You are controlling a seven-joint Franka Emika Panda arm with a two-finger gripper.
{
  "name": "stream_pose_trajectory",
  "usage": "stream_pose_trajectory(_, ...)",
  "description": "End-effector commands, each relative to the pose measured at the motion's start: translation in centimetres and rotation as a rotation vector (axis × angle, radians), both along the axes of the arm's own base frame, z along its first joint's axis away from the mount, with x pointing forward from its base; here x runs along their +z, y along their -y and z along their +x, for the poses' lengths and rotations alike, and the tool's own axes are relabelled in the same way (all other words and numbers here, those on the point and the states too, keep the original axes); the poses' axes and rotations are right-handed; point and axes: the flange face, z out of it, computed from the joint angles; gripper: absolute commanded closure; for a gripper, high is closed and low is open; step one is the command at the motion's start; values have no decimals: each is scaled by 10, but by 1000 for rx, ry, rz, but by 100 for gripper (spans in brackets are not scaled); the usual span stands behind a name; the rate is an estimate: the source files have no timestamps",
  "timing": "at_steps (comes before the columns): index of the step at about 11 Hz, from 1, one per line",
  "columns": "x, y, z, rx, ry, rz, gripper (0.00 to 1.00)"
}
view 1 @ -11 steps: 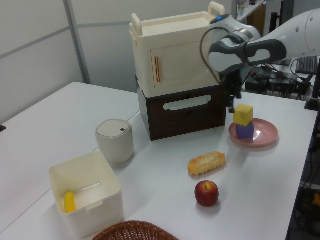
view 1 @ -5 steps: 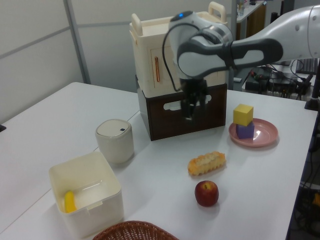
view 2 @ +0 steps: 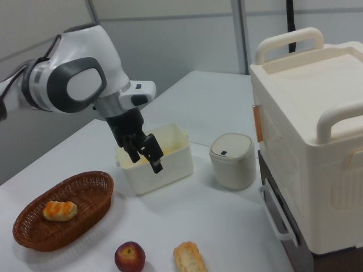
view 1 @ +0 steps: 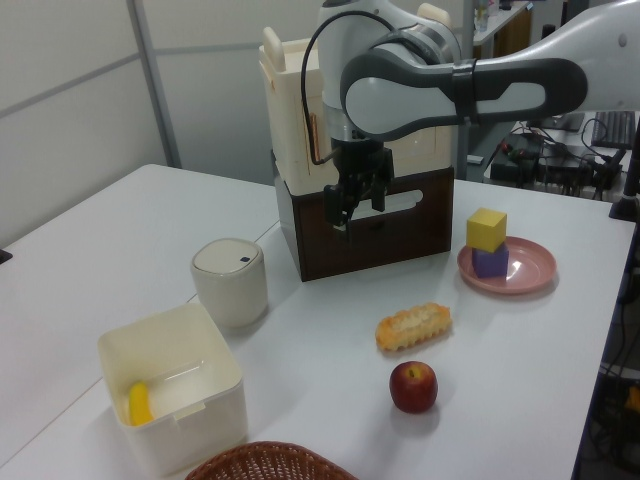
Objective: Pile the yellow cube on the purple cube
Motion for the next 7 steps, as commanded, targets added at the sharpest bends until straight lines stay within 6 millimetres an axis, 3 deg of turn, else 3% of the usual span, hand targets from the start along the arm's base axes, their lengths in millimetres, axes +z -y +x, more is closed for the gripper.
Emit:
stream_pose_trajectory(1,21,-4,-17,-19,2,31,0)
stream_pose_trajectory(3,29,0,-30,43,-40,39,0)
stream_pose_trajectory(7,32,-7,-33,56,-43,64,0)
